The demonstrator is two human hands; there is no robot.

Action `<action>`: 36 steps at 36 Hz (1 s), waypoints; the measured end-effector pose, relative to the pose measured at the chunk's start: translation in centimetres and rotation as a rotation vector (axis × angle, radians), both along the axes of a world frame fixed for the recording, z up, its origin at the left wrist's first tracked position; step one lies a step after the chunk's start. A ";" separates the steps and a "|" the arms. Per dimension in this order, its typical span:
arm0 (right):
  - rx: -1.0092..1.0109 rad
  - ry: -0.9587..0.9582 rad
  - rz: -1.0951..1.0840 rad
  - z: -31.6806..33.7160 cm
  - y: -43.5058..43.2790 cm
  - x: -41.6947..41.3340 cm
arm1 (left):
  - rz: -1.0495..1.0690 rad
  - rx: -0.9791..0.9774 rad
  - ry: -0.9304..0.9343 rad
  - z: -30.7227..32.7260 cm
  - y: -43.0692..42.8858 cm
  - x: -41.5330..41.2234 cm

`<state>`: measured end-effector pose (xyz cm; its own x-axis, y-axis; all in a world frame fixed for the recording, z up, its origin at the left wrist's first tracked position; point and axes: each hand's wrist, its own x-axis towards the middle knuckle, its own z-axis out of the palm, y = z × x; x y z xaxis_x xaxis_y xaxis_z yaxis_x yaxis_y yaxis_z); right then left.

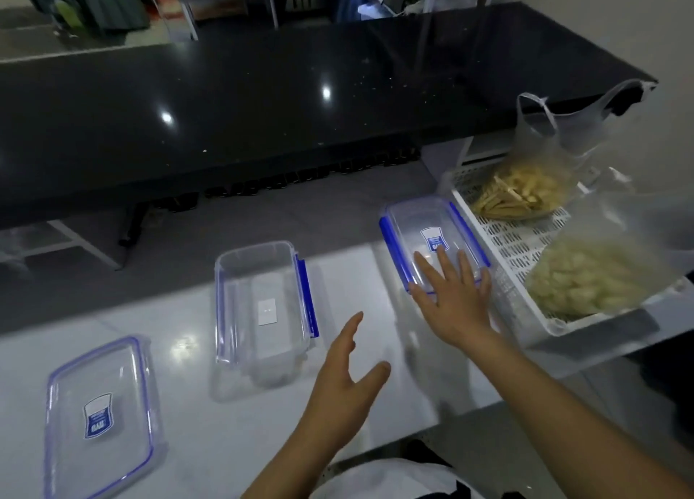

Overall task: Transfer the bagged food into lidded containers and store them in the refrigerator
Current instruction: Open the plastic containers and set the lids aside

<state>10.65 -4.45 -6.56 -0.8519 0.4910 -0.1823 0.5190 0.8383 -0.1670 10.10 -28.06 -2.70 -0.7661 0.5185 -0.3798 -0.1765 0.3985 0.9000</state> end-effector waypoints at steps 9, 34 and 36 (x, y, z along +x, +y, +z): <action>0.008 -0.016 0.098 0.7 -6.0 5.9 | 0.149 0.026 -0.212 -1.2 2.2 -0.4; -1.251 0.475 -0.849 3.0 -3.0 11.1 | 0.154 0.194 -0.348 -4.4 -1.7 0.0; -1.312 0.442 -0.861 2.7 -2.9 11.4 | 0.138 0.206 -0.360 -4.4 -2.0 -0.1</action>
